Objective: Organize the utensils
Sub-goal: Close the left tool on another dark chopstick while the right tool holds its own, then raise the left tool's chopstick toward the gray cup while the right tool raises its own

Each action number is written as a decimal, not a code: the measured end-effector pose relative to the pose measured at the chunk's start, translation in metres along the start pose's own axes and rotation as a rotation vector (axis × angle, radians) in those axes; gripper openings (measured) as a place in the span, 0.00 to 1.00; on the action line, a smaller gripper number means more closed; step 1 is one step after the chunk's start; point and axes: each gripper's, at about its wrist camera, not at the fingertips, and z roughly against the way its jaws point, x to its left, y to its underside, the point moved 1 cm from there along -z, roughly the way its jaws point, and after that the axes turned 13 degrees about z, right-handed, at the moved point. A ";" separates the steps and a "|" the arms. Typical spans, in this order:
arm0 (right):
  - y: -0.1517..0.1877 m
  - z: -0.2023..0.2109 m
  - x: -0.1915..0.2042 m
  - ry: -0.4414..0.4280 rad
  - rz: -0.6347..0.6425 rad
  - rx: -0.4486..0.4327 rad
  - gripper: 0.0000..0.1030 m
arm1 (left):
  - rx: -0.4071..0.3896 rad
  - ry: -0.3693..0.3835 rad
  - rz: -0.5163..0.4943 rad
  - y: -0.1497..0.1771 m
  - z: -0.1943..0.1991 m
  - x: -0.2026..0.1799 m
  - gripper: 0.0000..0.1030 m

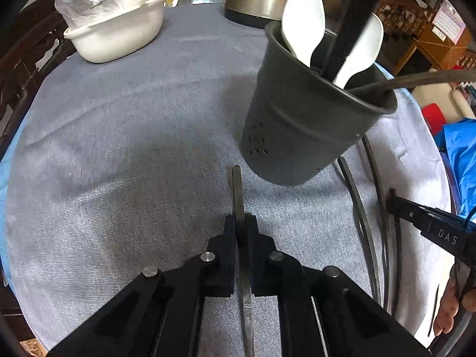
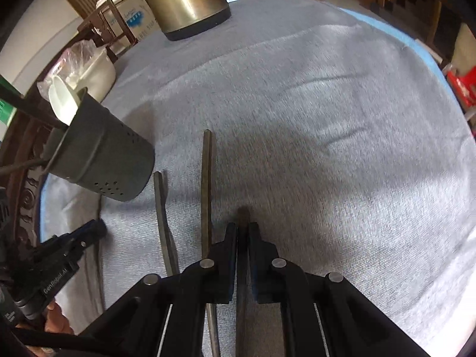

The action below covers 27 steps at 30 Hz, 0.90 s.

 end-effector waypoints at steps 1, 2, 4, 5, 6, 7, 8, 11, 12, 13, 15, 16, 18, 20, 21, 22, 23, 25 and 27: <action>-0.001 0.000 0.001 0.006 0.005 -0.002 0.07 | -0.004 -0.001 0.002 0.000 0.001 0.000 0.06; 0.000 0.000 0.000 0.008 0.007 -0.010 0.07 | -0.013 -0.006 0.001 0.000 0.003 0.002 0.06; 0.005 0.007 -0.002 -0.009 -0.007 -0.046 0.07 | -0.044 0.008 -0.003 0.003 0.015 0.006 0.05; 0.008 0.014 -0.004 -0.022 -0.017 -0.069 0.07 | -0.065 0.026 -0.004 0.004 0.024 0.006 0.05; 0.012 0.023 -0.005 -0.036 -0.020 -0.099 0.07 | -0.085 0.036 -0.006 0.005 0.032 0.007 0.05; 0.015 0.033 -0.006 -0.045 -0.017 -0.127 0.07 | -0.108 0.049 -0.008 0.006 0.043 0.007 0.05; 0.019 0.044 -0.006 -0.055 -0.011 -0.164 0.07 | -0.125 0.065 -0.004 0.008 0.053 0.008 0.05; 0.029 0.077 -0.004 -0.087 0.006 -0.259 0.07 | -0.192 0.121 0.001 0.014 0.091 0.014 0.05; 0.031 0.086 -0.002 -0.100 0.014 -0.289 0.07 | -0.219 0.131 -0.001 0.015 0.103 0.014 0.05; 0.034 0.096 0.000 -0.116 0.023 -0.322 0.07 | -0.240 0.137 -0.002 0.016 0.113 0.014 0.05; 0.038 0.117 0.006 -0.136 0.036 -0.382 0.07 | -0.291 0.158 -0.001 0.013 0.137 0.020 0.05; 0.040 0.128 0.009 -0.154 0.043 -0.419 0.07 | -0.325 0.172 -0.001 0.013 0.150 0.020 0.05; 0.038 0.147 0.017 -0.177 0.053 -0.490 0.07 | -0.373 0.186 0.001 0.008 0.163 0.016 0.05; 0.037 0.167 0.025 -0.184 0.068 -0.558 0.07 | -0.417 0.206 0.012 0.004 0.180 0.015 0.05; 0.035 0.175 0.032 -0.186 0.077 -0.592 0.07 | -0.439 0.219 0.022 0.003 0.189 0.015 0.05; 0.034 0.182 0.038 -0.190 0.084 -0.617 0.07 | -0.457 0.228 0.030 0.001 0.196 0.015 0.05; 0.035 0.191 0.043 -0.199 0.094 -0.658 0.07 | -0.488 0.239 0.039 0.002 0.205 0.016 0.05; 0.037 0.202 0.050 -0.196 0.109 -0.713 0.07 | -0.531 0.253 0.049 0.002 0.216 0.017 0.05; 0.040 0.211 0.059 -0.185 0.122 -0.743 0.07 | -0.564 0.242 0.054 0.003 0.220 0.017 0.05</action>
